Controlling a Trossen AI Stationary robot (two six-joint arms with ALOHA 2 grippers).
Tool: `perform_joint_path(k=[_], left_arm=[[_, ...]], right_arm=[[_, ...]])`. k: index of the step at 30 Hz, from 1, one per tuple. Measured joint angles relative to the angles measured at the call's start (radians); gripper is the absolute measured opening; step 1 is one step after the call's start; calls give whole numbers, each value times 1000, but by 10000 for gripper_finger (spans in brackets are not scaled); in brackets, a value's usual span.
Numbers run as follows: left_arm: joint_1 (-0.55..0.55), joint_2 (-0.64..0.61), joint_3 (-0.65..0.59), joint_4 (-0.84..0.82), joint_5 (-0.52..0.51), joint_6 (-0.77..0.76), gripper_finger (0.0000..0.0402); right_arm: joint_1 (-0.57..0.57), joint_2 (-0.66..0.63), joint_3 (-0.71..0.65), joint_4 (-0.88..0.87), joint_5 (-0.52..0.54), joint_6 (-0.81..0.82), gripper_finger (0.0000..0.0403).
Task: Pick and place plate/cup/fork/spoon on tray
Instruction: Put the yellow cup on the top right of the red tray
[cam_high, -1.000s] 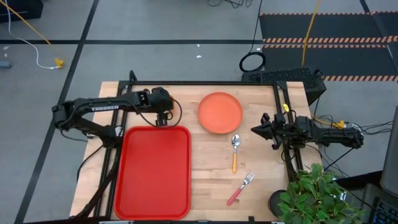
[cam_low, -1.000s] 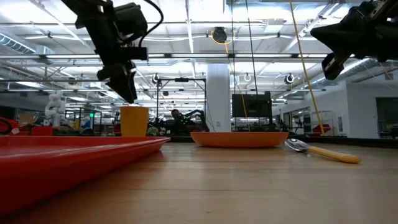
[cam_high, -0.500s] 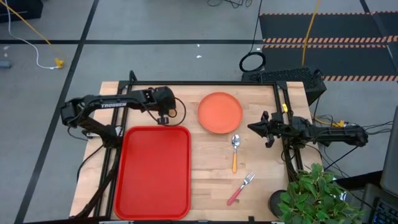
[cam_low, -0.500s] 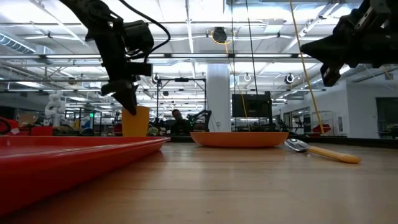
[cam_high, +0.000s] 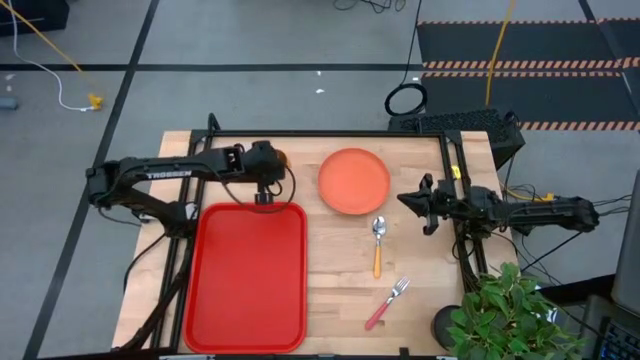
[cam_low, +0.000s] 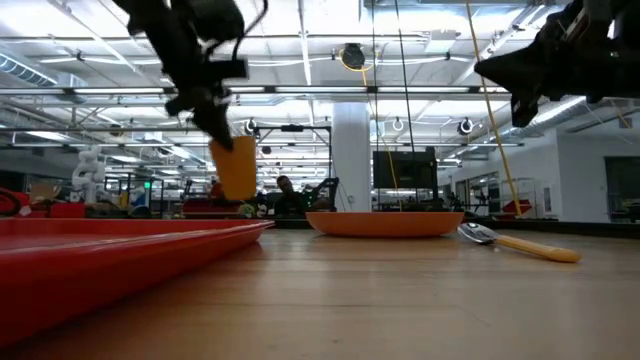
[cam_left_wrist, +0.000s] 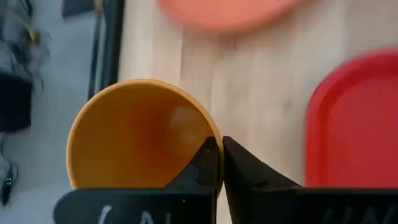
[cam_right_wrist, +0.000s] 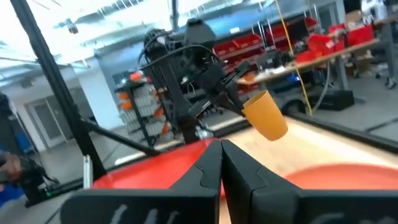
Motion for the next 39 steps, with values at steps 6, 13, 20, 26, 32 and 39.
perform_joint_path(k=[6,13,20,26,32,39], left_arm=[[-149,-27,120,-43,-44,-28,10],[-344,-17,250,-162,-99,-125,6],[-543,-17,286,-170,-103,-221,6],[-681,-17,289,-175,-103,-321,9],[-764,-17,292,-180,-104,-405,7],[-812,57,388,-303,-104,-457,6]], right_arm=[[0,37,0,-15,-1,14,0],[0,100,0,-28,0,14,0],[0,133,0,-25,0,0,0],[0,135,0,-24,0,-15,0],[1,136,0,-22,33,-15,0],[1,137,0,-20,39,-15,0]])
